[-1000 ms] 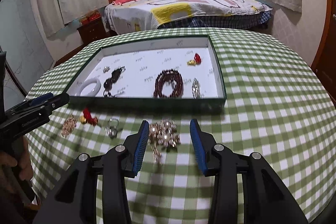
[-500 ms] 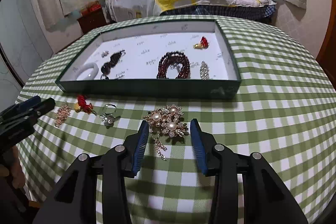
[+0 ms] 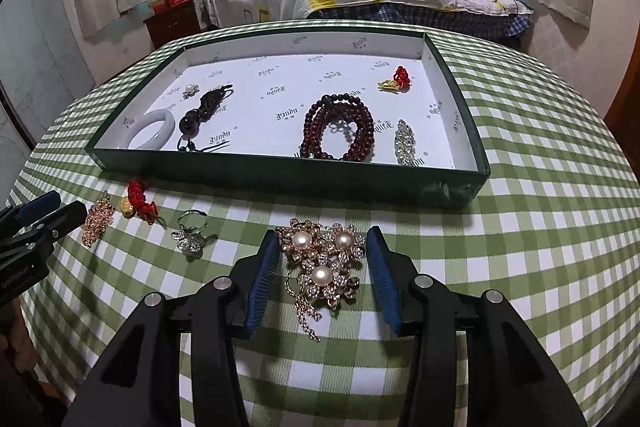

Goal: Organize jewelry
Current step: 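Grasp the large pearl flower brooch with the right gripper, then grasp the gold chain necklace with the left gripper while the right gripper holds the brooch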

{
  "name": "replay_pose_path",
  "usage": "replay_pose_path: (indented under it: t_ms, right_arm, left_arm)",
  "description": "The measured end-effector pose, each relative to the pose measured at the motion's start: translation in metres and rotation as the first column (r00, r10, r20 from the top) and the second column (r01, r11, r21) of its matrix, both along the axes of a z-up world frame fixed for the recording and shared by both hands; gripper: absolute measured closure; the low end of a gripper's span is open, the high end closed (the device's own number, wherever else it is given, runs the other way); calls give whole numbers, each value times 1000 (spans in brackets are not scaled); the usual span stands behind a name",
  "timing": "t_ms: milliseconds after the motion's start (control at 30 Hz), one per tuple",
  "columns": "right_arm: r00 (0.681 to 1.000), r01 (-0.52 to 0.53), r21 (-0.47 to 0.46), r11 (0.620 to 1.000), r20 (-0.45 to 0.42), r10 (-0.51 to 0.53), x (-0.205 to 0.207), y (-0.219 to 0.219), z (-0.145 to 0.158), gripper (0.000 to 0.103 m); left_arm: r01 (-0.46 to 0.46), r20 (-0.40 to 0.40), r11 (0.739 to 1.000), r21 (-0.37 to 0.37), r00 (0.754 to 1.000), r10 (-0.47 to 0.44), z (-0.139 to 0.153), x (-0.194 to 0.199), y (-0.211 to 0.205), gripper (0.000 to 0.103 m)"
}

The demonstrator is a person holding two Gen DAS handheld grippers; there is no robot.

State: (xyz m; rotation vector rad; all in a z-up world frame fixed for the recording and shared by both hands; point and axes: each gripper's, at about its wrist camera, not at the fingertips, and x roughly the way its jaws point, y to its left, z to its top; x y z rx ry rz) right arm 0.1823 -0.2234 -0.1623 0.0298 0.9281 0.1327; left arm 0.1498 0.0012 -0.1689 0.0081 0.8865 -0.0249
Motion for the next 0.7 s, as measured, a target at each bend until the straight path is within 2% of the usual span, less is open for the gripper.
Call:
replay_pose_path:
  t_ms: [567, 633, 700]
  right_arm:
    - [1000, -7, 21, 1000, 13, 7, -9, -7, 3, 61]
    - [1000, -6, 27, 1000, 10, 5, -8, -8, 2, 61]
    - [1000, -6, 32, 999, 10, 6, -8, -9, 2, 61]
  left_arm:
    - [20, -54, 1000, -20, 998, -21, -17, 9, -4, 38]
    - [25, -49, 1000, -12, 998, -25, -18, 10, -4, 39]
    - [32, -43, 999, -4, 999, -32, -18, 11, -5, 48]
